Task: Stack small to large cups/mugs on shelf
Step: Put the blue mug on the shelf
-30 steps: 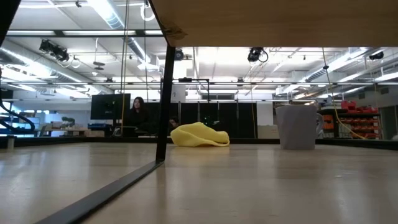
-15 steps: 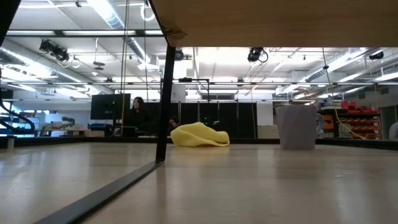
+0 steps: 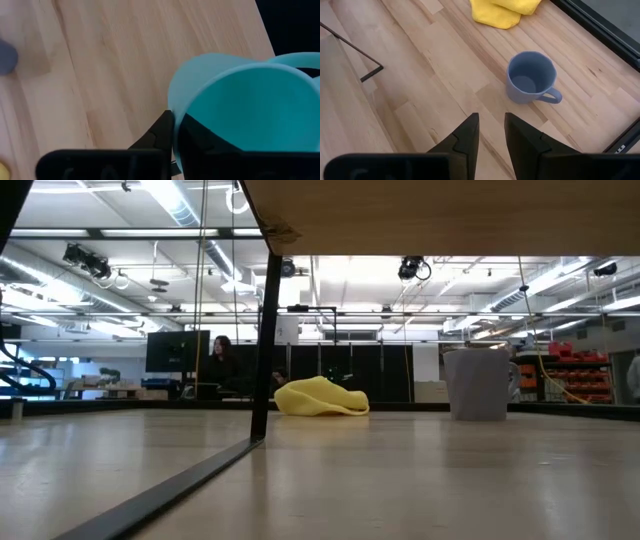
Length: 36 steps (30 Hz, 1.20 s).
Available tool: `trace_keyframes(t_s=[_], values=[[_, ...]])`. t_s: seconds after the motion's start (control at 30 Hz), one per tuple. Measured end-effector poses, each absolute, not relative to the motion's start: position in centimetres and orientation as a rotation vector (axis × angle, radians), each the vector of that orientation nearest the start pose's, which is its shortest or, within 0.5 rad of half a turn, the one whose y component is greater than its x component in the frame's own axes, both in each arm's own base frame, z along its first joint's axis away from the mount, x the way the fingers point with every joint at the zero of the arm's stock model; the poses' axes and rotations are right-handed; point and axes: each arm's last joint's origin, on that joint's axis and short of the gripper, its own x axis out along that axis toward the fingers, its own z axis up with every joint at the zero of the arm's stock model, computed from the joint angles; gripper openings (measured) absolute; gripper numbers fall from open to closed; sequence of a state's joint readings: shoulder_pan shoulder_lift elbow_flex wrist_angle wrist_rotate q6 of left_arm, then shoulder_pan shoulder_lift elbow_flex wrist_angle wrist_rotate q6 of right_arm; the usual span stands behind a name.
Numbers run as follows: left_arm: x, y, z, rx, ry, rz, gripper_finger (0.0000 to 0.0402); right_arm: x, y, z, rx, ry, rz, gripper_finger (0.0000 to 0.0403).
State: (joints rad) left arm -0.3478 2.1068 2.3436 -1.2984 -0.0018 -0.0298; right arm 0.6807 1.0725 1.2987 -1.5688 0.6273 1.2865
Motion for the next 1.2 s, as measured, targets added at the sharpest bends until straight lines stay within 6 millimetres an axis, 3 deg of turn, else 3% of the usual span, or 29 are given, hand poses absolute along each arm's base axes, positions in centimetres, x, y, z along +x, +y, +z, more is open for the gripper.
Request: trace_keyframes(t_s=[0.13, 0.4, 0.77, 1.03, 1.2], values=[[40.5, -14.9, 35.4, 0.162, 1.069, -0.301, 0.0039, 11.9, 7.5, 36.0, 0.347, 0.858, -0.586, 0.01], [40.9, -15.0, 35.1, 0.169, 1.061, -0.319, 0.0021, 11.9, 7.5, 36.0, 0.347, 0.859, -0.586, 0.01], [41.0, -15.0, 35.0, 0.171, 1.053, -0.312, 0.0084, 11.9, 7.5, 36.0, 0.352, 0.853, -0.591, 0.01], [41.0, -15.0, 35.1, 0.17, 1.05, -0.313, 0.01, 11.9, 7.5, 36.0, 0.352, 0.853, -0.591, 0.01], [40.6, -14.8, 36.3, 0.16, 0.996, -0.316, 0.0101, 11.9, 7.5, 36.0, 0.353, 0.853, -0.59, 0.01]])
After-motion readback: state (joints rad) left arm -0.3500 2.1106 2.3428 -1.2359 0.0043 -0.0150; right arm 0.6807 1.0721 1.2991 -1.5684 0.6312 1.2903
